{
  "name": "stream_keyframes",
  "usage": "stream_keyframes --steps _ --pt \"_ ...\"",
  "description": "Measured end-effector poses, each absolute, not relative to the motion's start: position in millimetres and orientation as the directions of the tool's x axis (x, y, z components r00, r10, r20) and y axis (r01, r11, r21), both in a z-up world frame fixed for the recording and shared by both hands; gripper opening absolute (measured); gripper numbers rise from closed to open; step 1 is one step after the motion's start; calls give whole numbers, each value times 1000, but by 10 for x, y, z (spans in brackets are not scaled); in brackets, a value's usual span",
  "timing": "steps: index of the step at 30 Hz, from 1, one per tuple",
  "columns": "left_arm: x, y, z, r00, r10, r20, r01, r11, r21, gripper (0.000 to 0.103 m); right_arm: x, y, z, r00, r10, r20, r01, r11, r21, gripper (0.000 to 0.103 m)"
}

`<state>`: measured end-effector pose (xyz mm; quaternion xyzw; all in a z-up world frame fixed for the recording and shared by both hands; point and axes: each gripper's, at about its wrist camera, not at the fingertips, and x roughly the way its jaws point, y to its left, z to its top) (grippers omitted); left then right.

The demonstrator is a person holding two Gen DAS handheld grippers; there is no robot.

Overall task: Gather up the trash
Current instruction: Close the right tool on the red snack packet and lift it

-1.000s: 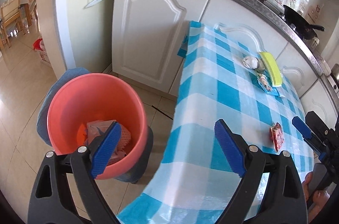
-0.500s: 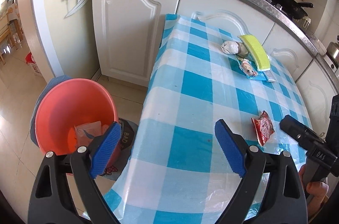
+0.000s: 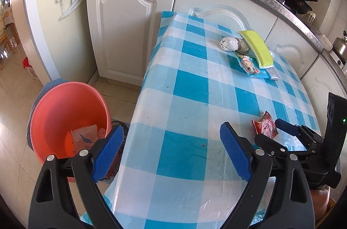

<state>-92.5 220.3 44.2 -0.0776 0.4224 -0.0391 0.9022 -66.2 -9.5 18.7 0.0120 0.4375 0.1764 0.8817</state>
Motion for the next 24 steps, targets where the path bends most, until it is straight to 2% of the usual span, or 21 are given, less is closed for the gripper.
stream_keyframes --steps 3,6,11,12,13,24 --pt "-905 2182 430 637 -141 -758 8 984 -176 91 -635 -89 176 555 308 -773 -298 941 161 91" --pt "-866 2148 415 633 -145 -760 12 984 -178 91 -638 -95 185 568 288 -771 -300 945 132 76" --pt "-798 2069 412 633 -160 -758 26 982 -187 91 -639 -165 189 572 305 -761 -301 942 151 73" --pt "-779 2047 416 633 -164 -756 30 982 -188 91 -640 -186 195 573 313 -757 -302 940 160 70" --pt "-757 2020 423 634 -168 -755 36 981 -189 91 -638 -207 203 579 310 -755 -298 941 158 60" --pt "-433 1625 584 644 -251 -722 120 966 -229 91 -536 -670 194 595 341 -728 -208 940 270 56"
